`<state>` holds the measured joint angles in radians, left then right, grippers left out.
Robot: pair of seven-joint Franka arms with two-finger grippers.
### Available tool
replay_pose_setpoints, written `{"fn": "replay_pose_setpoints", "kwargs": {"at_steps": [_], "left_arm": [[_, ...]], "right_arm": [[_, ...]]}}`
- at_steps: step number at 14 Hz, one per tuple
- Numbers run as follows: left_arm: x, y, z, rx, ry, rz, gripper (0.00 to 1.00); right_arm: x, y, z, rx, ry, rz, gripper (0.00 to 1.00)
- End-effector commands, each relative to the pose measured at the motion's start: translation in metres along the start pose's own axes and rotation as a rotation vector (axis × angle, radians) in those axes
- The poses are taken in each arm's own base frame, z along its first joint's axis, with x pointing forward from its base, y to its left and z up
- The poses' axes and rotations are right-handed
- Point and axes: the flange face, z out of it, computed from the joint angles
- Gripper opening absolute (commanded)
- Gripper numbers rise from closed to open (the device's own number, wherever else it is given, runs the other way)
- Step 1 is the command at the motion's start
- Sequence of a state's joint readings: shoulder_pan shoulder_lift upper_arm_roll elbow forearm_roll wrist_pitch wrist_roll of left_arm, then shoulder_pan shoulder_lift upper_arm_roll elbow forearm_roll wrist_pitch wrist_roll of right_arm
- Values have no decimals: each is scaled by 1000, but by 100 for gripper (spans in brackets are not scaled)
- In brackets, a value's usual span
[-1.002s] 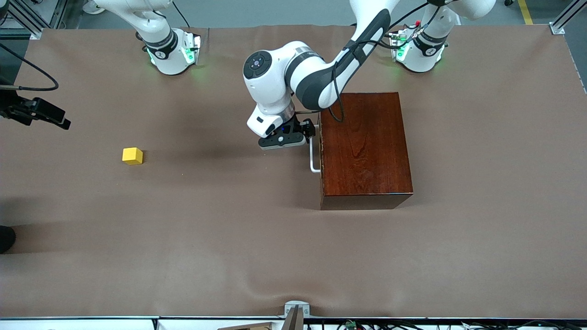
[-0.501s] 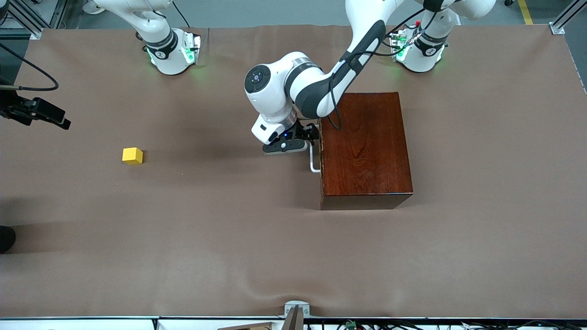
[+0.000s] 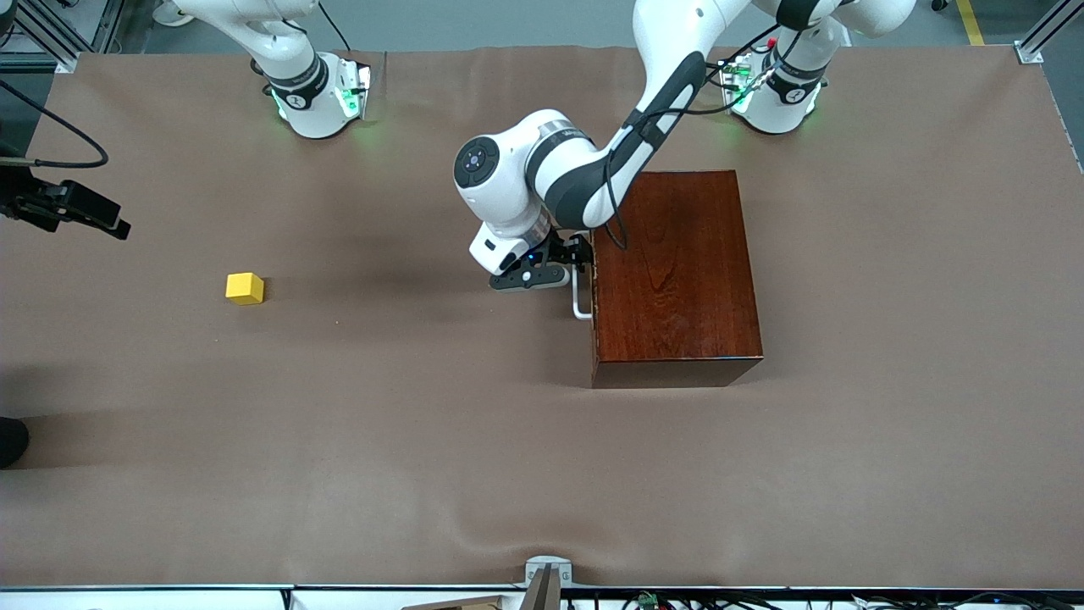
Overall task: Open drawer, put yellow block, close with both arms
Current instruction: 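Pull the drawer handle outward with the left gripper to open drawer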
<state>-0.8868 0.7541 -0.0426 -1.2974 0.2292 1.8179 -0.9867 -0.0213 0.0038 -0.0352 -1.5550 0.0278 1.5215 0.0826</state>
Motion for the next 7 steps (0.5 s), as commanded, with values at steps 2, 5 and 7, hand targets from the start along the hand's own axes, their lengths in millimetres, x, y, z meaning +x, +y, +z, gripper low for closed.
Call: {"fn": "replay_pose_setpoints", "kwargs": {"at_steps": [2,5,7], "left_arm": [[3,4,-2,-6,4,3,100],[4,5,-6,-26,14,0,100],[4,7,-8,-39,15,-5,100]], "right_arm": [[-4,-2,-4,2,3,9,100],[-4,-2,-5,2,5,9,100],[-4,-3,-5,2,5,8,100]]}}
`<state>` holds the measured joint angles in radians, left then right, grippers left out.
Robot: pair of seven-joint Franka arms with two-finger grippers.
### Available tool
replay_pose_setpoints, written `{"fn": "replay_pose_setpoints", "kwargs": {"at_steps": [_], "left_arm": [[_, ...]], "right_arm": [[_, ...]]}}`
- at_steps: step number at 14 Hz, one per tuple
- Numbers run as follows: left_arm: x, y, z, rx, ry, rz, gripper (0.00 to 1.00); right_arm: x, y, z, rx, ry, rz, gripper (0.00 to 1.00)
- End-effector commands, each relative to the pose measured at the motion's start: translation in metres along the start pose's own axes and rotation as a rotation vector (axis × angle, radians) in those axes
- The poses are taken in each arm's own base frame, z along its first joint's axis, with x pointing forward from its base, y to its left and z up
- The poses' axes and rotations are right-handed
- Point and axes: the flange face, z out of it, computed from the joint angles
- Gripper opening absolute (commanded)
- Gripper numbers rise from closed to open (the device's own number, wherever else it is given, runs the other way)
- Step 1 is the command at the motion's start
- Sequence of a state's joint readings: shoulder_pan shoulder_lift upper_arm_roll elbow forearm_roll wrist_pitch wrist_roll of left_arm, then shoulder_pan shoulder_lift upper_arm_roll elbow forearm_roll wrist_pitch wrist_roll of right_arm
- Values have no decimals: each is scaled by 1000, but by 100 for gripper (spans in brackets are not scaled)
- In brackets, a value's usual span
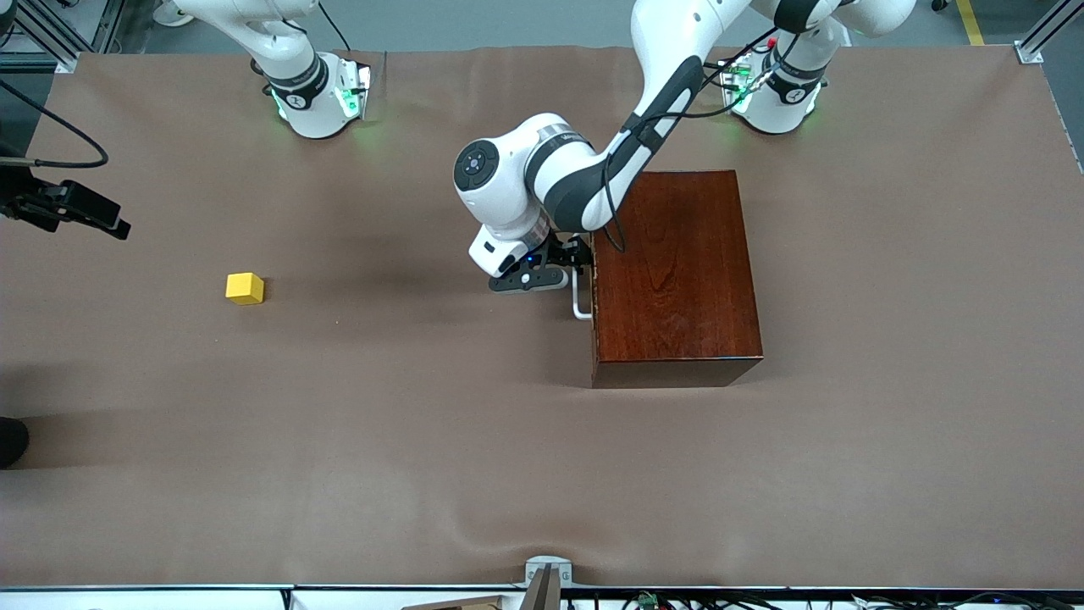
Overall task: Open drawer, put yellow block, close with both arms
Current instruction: 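Pull the drawer handle outward with the left gripper to open drawer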
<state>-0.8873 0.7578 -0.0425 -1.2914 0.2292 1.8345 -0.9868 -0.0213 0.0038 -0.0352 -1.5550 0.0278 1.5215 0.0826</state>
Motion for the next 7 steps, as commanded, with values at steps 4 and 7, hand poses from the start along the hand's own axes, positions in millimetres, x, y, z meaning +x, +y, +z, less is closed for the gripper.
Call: {"fn": "replay_pose_setpoints", "kwargs": {"at_steps": [4,7], "left_arm": [[5,10,-10,-70,29,-50,100],[6,13,-14,-99,44,-67,100]], "right_arm": [[-4,-2,-4,2,3,9,100],[-4,-3,-4,2,3,8,100]]}}
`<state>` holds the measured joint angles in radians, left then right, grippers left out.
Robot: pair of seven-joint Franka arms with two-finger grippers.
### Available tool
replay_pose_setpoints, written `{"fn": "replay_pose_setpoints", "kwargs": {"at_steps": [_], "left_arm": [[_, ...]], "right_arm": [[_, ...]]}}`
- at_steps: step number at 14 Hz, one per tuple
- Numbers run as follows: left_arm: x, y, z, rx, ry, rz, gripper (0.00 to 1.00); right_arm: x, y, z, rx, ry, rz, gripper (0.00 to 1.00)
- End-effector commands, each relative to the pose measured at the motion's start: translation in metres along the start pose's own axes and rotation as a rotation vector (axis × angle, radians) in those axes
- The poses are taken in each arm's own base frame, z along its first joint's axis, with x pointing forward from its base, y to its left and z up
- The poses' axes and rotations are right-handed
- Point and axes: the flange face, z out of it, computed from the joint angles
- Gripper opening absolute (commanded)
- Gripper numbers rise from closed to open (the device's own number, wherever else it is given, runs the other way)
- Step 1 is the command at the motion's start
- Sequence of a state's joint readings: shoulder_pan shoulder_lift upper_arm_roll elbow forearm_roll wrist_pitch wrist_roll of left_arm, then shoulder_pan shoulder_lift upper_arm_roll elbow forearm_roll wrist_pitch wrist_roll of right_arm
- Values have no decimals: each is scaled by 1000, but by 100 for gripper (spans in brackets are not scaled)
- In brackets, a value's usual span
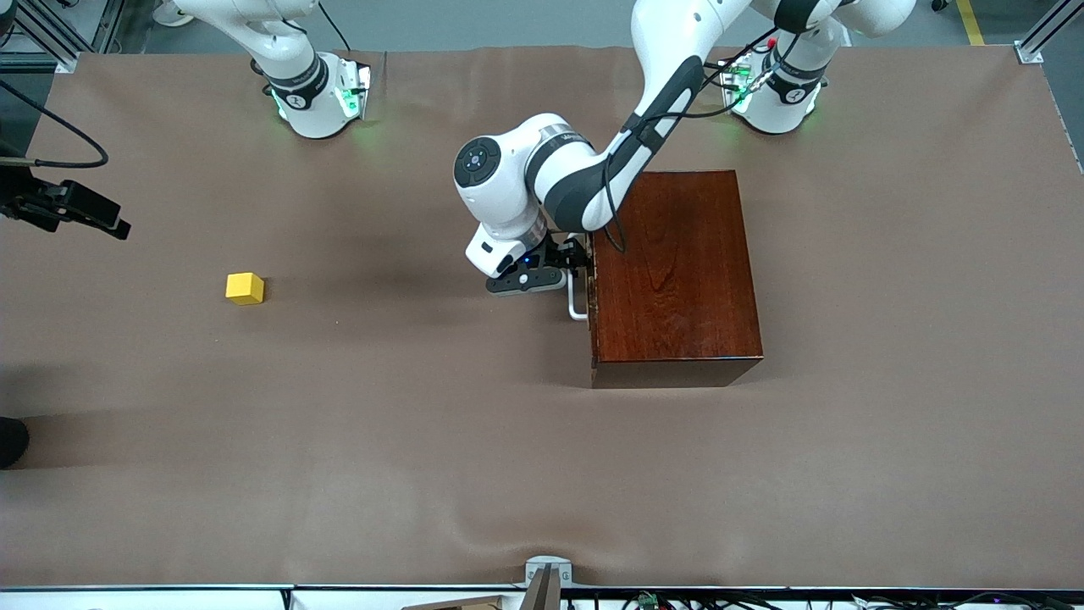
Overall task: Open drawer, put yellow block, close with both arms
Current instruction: 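Pull the drawer handle outward with the left gripper to open drawer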
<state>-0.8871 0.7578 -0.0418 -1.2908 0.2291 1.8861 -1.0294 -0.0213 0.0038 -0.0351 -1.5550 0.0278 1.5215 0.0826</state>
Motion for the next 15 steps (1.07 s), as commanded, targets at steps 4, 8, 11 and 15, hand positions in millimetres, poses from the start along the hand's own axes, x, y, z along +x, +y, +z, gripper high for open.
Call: {"fn": "replay_pose_setpoints", "kwargs": {"at_steps": [4,8,11,15], "left_arm": [[1,16,-14,-103,27,-53,100],[1,25,-21,-179,46,-71,100],[0,30,-19,-203,52,-72,100],[0,35,-26,-266,55,-85,100]], "right_arm": [[-4,-7,-4,2,5,2,100],[-4,-6,-5,2,6,3,100],[-4,-6,-5,0,6,3,100],[-3,-6,-5,1,9,3,100]]}}
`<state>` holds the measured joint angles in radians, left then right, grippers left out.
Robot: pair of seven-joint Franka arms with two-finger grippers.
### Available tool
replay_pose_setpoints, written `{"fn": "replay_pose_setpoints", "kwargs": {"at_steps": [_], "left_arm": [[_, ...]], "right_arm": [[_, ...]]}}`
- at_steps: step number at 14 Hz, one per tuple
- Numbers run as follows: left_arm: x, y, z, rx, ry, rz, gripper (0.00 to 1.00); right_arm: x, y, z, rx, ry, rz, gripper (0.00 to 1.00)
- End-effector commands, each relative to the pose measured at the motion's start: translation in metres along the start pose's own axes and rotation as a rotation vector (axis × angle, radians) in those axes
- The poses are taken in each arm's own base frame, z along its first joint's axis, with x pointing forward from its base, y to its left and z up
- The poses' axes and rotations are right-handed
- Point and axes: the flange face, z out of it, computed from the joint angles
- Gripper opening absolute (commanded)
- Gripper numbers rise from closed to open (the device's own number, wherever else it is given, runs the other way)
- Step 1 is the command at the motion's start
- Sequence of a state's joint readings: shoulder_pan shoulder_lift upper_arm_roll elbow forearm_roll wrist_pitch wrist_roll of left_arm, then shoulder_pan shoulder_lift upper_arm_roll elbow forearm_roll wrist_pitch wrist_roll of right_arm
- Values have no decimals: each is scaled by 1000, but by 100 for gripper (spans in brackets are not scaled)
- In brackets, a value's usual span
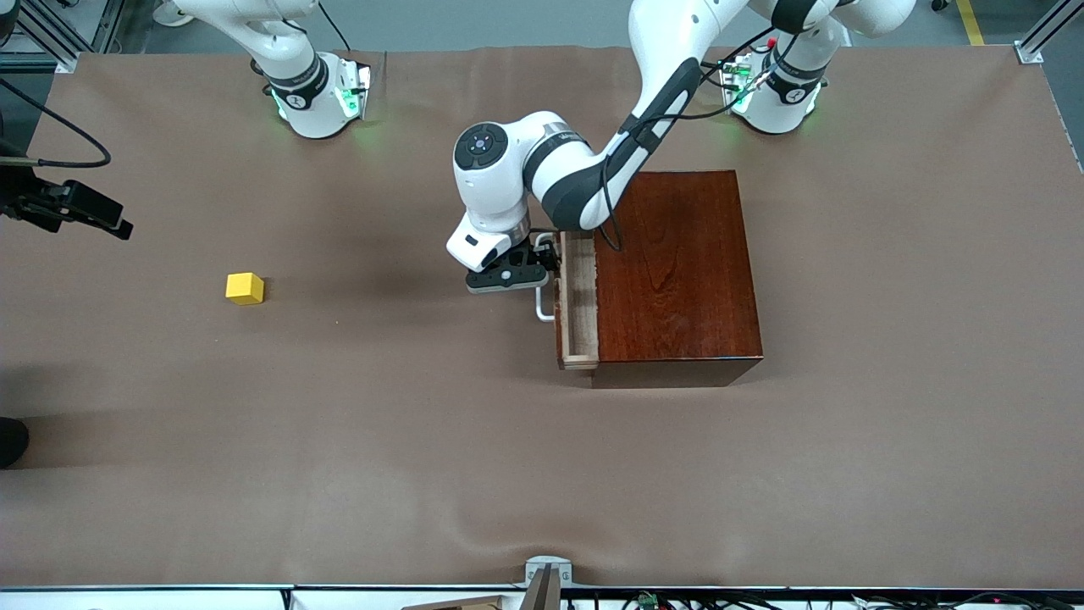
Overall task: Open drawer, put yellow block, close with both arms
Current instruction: 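Pull the drawer handle outward with the left gripper to open drawer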
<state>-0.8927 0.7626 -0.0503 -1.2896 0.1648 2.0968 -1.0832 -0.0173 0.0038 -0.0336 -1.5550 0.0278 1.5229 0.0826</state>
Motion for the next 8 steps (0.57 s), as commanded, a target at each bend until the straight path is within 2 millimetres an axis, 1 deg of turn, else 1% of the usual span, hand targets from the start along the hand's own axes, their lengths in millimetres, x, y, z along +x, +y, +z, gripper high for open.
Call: {"fn": "replay_pose_setpoints", "kwargs": {"at_steps": [1,2,6,8], "left_arm": [[-5,14,-3,-54,9,-11,100],[-10,17,2,-48,5,-4,100],[-14,22,0,-69,14,4,100],[-18,24,5,-66,11,10,100]], "right_arm": [[-3,-3,-5,0,7,7,100],[-3,-2,-5,1,7,10,100],[-4,-3,-6,0,5,9,100],[-4,-2,-6,1,7,10,100]]}}
